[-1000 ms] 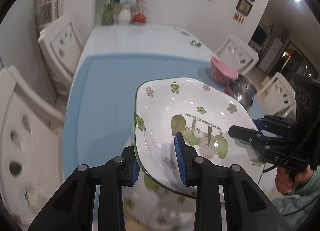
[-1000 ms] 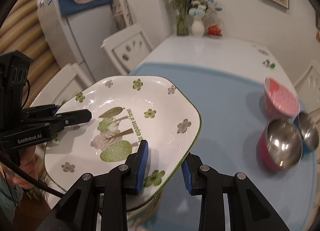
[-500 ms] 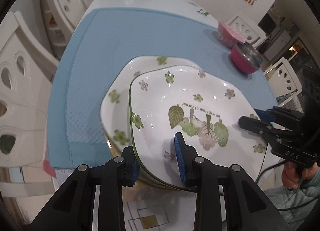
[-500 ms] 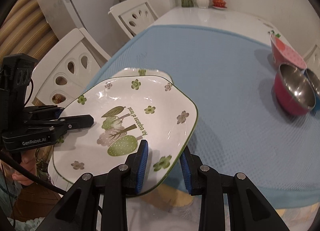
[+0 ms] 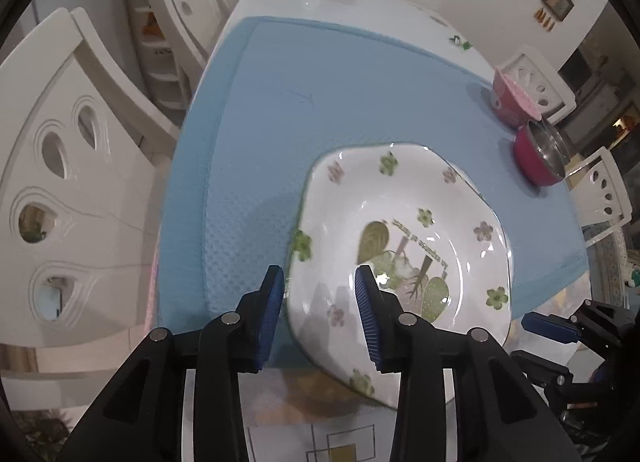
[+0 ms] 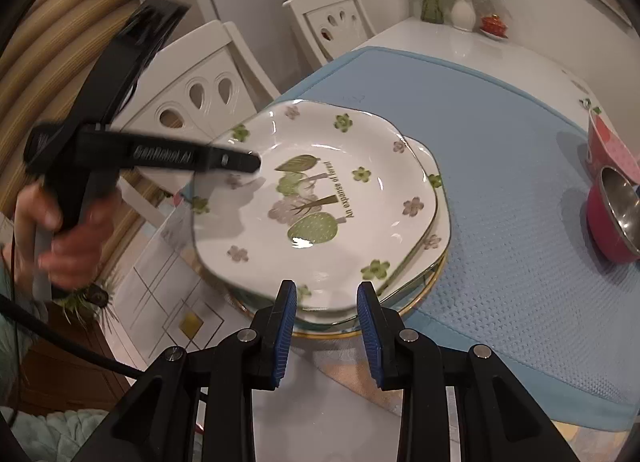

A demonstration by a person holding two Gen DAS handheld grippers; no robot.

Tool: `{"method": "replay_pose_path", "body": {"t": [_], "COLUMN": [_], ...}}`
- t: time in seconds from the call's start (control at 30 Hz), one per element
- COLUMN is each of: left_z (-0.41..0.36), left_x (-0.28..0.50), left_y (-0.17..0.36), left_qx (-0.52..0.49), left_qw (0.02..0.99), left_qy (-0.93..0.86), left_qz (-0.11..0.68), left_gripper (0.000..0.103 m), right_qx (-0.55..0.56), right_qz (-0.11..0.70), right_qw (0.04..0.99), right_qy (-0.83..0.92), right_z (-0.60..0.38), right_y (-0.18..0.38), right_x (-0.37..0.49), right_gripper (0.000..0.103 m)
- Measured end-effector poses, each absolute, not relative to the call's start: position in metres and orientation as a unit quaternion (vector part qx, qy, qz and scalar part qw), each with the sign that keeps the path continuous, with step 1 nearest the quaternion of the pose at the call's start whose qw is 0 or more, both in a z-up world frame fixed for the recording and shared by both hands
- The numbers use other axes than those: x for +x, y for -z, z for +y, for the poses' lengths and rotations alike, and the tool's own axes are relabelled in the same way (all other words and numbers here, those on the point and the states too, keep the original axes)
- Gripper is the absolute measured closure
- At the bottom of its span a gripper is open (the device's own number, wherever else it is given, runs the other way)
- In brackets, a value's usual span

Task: Organize plates and bowls
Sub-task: 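Carry the second forest plate onto the plate stack and release it, then move the right tool back over the bowls on the mat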

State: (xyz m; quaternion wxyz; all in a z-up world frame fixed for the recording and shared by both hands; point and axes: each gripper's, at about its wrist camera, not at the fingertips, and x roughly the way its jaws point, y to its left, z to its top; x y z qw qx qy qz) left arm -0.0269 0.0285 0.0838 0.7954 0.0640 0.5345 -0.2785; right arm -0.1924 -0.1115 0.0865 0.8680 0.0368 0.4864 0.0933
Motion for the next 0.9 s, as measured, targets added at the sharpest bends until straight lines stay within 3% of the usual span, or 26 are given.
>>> {"method": "replay_pose_path", "body": {"t": [0.27, 0.67, 0.83, 0.9], "left_z": [0.008, -0.107, -0.169, -0.192], "left_x": [-0.015, -0.045, -0.05, -0.049], "left_y": [-0.089, -0.178, -0.196, -0.197], "left_qx": [0.059, 0.096, 0.087, 0.078], "left_qw": [0.8, 0.809, 0.796, 0.79], "left_qy": [0.285, 0.398, 0.436, 0.441], "left_qz": [0.524, 0.422, 0.41, 0.419], "left_gripper": [0.069, 0.066, 0.056, 0.04], "right_qx": [0.089, 0.162, 0.18, 0.185], "right_qz": [0.497, 0.474, 0.464, 0.46], "right_qw": [0.862, 0.859, 0.857, 0.856], "right_qy": [-0.04, 0.102, 0.136, 0.146], "right_z": [-0.153, -0.278, -0.337, -0.364], "right_y": [-0.096, -0.123, -0.131, -0.135], "right_x": [-0.184, -0.204, -0.221, -0.228], "right_gripper": [0.073, 0.073, 0.069, 0.064]}}
